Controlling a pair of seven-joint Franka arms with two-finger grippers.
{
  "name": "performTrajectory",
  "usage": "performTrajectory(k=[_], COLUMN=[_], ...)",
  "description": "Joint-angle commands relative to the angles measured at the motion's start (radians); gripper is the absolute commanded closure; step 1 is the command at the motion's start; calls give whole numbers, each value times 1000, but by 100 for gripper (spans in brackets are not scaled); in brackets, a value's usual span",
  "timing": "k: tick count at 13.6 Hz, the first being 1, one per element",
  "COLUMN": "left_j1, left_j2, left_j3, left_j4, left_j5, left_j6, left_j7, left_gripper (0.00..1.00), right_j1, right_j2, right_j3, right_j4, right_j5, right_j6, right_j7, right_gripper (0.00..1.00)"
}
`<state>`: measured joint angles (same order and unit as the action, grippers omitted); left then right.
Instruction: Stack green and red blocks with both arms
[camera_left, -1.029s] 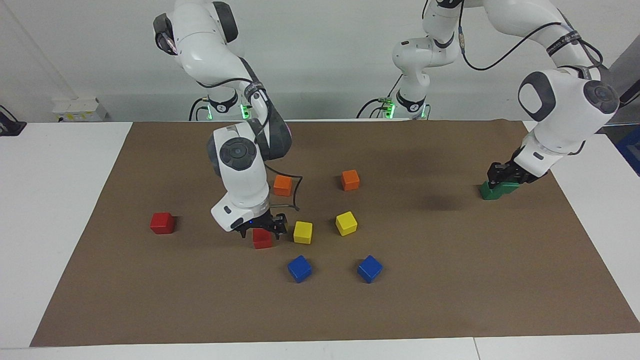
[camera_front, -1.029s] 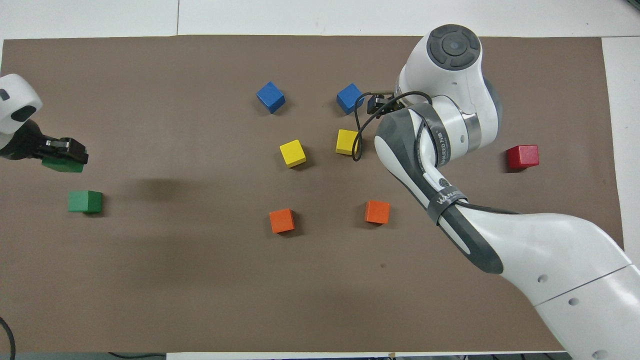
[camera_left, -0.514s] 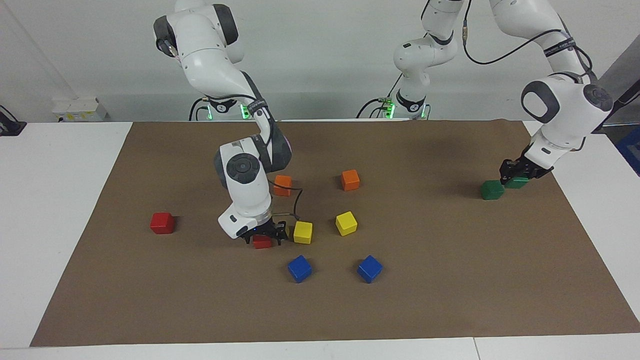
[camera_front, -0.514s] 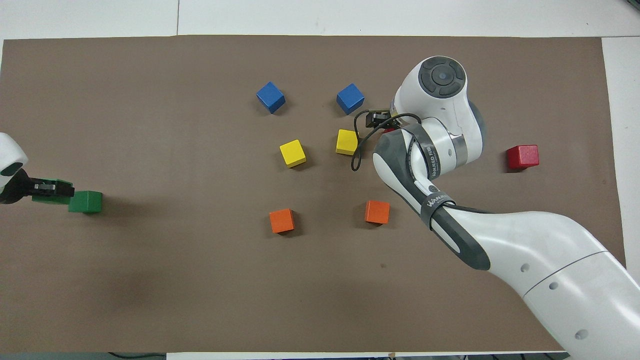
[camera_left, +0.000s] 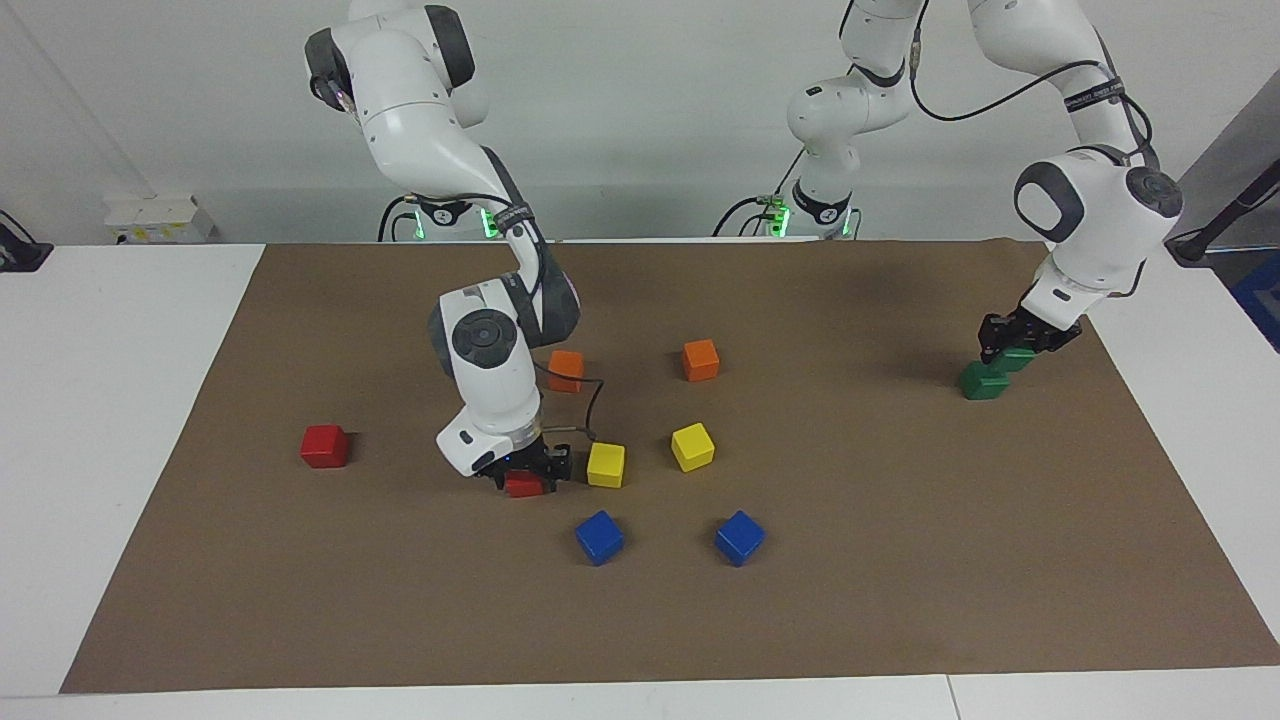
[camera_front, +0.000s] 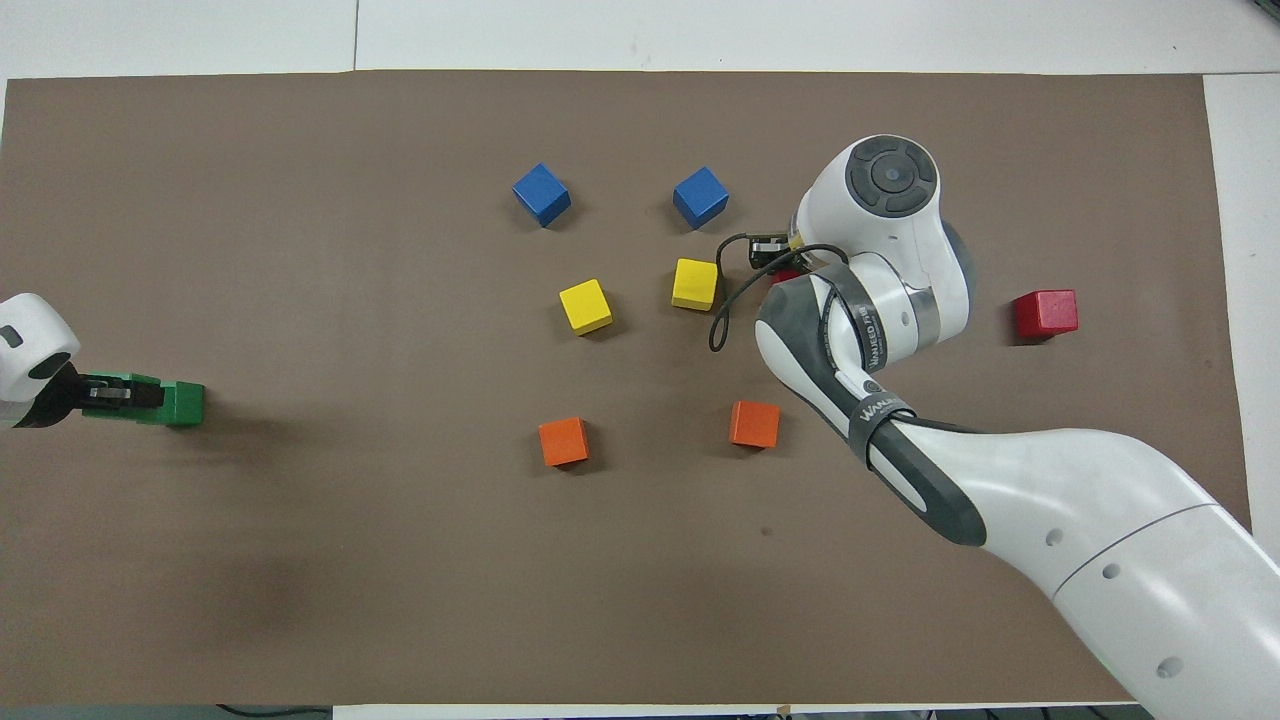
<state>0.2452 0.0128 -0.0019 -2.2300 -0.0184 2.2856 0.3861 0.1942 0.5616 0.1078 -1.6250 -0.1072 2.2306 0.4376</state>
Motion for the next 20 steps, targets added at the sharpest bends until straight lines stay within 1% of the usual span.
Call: performTrajectory(k=[1, 2, 3, 6, 8, 9, 12, 13, 14, 15, 16, 18, 20], left_j1=[6, 8, 8, 12, 12, 12, 12, 12, 12, 12, 12, 9, 5], left_j2=[-16, -17, -16, 1, 4, 4, 6, 9, 15, 16, 16, 19, 26], left_j3=[-4, -4, -4, -4, -4, -6, -4, -4, -4, -4, -4, -4, -4], left_j4=[-57, -62, -62, -72, -77, -77, -77, -76, -76, -74, -71, -62, -25], left_j5=[3, 3, 3, 3, 2, 2, 2, 2, 2, 2, 2, 2, 2], left_j6=[75, 80, 81, 120, 127, 127, 127, 129, 132, 137, 137, 127, 86], left_j7=[14, 13, 13, 13, 13, 13, 13, 16, 16, 16, 17, 17, 17], left_gripper=[100, 100, 100, 100, 100, 100, 100, 100, 26, 0, 0, 0, 0], right_j1=[-58, -87, -120, -231, -319, -346, -381, -389, -410, -429, -432, -433, -449], right_j2=[-74, -78, -91, -178, -201, -206, -241, -255, -268, -285, -293, -296, -295], right_j3=[6, 7, 7, 10, 12, 12, 9, 9, 9, 10, 10, 10, 10], right_j4=[31, 75, 95, 80, 67, 54, -25, -68, -122, -181, -215, -222, -230], right_j5=[-19, -19, -17, 1, 1, 1, 1, 1, 1, 1, 1, 1, 1], right_j6=[-130, -203, -247, -334, -338, -336, -316, -289, -202, -125, -88, -82, -75], right_j7=[-118, -158, -222, -377, -469, -503, -517, -520, -534, -551, -556, -556, -557], right_gripper=[100, 100, 100, 100, 100, 100, 100, 100, 100, 100, 100, 100, 100])
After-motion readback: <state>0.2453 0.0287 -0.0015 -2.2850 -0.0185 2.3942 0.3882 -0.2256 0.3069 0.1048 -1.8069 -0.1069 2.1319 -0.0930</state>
